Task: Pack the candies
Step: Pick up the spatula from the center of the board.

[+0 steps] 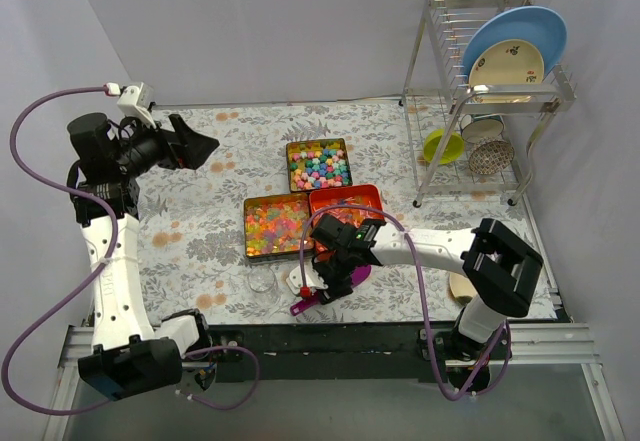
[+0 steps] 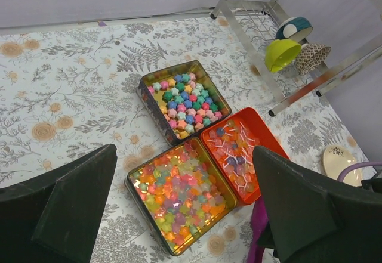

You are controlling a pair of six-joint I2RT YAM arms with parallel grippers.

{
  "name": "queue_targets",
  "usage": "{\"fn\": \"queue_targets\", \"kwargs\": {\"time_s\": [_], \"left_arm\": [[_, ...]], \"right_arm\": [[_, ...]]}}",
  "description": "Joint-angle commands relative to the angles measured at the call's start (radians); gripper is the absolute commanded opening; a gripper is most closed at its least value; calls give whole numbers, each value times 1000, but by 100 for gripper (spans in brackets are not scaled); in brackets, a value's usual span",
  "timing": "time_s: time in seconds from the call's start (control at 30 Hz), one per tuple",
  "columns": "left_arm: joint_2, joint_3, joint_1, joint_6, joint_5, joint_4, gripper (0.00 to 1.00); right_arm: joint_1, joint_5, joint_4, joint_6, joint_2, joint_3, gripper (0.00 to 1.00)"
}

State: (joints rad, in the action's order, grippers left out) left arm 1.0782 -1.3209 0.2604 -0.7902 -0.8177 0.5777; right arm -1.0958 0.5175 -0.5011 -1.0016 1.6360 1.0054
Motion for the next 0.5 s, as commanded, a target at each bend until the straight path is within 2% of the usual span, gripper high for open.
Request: {"fn": "queue_targets", "kwargs": {"time_s": [0.0, 0.33, 0.4, 0.47], "left_arm": [[11, -12, 5, 2, 20, -30, 98], [14, -6, 5, -14, 25, -59, 98], [14, -14, 4, -14, 26, -61, 98], [15, -24, 5, -14, 23, -62, 98]], "right_arm": [[-10, 45, 36, 3, -7, -11, 53], [-81, 3, 81, 37, 54, 10, 53], [-88, 1, 82, 46, 68, 18, 49], [-88, 3, 72, 69, 74, 38, 40]]}}
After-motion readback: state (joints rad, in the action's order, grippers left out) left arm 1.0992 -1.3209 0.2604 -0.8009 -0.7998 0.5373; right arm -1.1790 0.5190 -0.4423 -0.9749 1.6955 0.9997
